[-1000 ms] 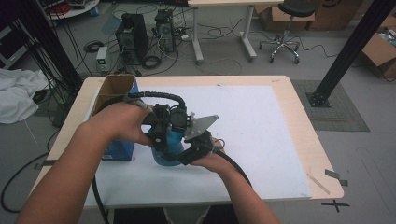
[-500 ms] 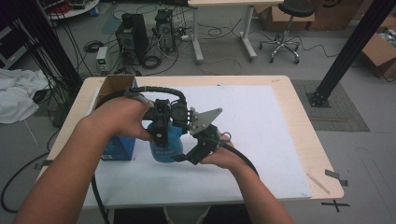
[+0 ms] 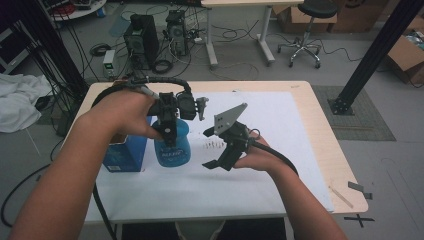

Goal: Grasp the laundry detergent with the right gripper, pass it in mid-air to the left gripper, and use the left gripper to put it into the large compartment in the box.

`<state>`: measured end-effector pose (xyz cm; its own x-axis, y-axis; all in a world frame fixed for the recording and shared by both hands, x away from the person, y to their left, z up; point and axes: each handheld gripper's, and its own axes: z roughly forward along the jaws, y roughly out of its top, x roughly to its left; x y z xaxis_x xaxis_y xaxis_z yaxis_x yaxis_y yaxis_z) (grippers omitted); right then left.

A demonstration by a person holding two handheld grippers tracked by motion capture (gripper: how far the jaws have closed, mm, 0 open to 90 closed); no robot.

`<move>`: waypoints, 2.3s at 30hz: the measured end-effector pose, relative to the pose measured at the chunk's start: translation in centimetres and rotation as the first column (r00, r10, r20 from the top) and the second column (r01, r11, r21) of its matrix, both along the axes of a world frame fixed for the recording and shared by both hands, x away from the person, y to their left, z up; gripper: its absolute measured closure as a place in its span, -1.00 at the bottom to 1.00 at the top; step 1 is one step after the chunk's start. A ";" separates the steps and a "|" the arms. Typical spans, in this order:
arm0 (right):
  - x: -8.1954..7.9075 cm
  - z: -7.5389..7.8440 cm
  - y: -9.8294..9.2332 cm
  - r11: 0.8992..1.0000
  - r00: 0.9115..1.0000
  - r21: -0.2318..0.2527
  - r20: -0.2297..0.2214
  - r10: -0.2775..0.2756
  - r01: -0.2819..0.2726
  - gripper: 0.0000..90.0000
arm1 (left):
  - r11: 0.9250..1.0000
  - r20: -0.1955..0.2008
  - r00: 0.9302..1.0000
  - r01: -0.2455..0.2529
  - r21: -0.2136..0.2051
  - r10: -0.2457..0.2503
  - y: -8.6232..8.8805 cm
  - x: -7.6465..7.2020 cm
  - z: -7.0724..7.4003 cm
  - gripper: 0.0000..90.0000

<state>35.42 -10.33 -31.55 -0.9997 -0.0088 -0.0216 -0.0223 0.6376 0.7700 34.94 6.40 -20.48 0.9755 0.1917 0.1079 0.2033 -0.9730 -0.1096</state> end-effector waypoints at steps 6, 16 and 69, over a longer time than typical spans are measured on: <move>0.1 0.7 -0.8 0.994 1.000 -0.106 0.008 0.008 -0.008 -1.00 | 0.997 -0.013 0.997 -0.078 0.005 0.078 0.9 0.8 1.3 -0.14; 0.2 1.7 -1.8 0.952 0.999 -0.304 0.017 0.033 -0.026 -1.00 | 0.964 -0.030 0.965 -0.261 -0.041 0.260 3.2 1.4 6.3 -0.15; 0.8 2.8 -2.5 0.885 0.996 -0.460 0.016 0.088 -0.071 -1.00 | 0.298 -0.019 0.300 -0.952 -0.064 0.954 15.6 7.0 9.6 -0.15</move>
<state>36.19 -12.87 -28.72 -0.9939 -0.1061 -0.0307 -0.1096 0.9144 0.3896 41.90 21.96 -10.84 0.1037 0.9916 0.0767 0.9937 -0.1000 -0.0515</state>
